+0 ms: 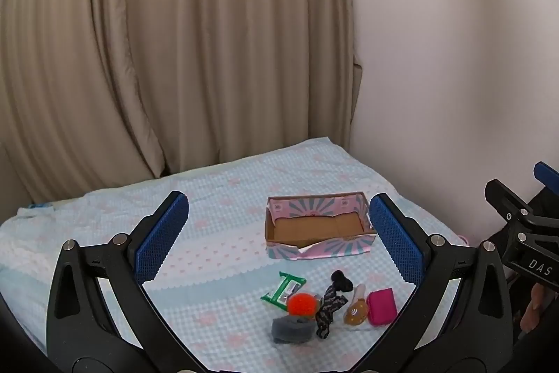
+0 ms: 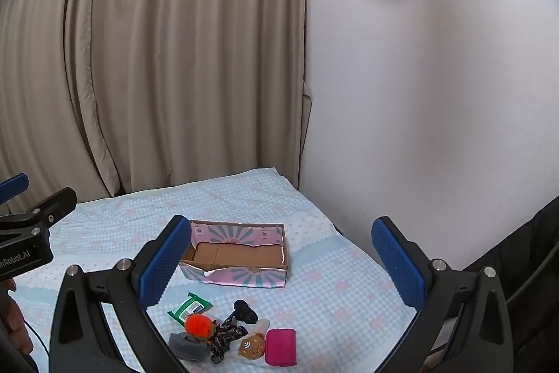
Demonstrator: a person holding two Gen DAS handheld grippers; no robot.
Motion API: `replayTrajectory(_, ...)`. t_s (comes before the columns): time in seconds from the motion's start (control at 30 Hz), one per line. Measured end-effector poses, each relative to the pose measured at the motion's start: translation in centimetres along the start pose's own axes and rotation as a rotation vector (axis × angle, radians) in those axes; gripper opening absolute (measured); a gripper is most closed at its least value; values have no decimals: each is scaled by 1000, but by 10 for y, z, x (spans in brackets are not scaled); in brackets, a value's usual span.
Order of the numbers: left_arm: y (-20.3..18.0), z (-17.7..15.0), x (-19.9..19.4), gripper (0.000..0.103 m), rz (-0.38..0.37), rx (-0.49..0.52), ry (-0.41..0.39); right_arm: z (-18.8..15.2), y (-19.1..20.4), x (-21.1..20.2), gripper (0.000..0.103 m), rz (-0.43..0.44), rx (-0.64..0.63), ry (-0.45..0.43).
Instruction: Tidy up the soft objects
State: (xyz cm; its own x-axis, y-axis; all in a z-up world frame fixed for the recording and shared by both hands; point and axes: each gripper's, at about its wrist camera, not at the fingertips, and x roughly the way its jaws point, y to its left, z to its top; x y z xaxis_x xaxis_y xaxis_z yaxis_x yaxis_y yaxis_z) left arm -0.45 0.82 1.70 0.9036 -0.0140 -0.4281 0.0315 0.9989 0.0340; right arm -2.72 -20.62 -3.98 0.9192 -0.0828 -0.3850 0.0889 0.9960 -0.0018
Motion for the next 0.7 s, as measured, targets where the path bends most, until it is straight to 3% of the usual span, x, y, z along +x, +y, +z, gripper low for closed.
replayTrajectory(0.7,4,0,0,103,-12,-1,4,7,-1,3,103,6,-2,0)
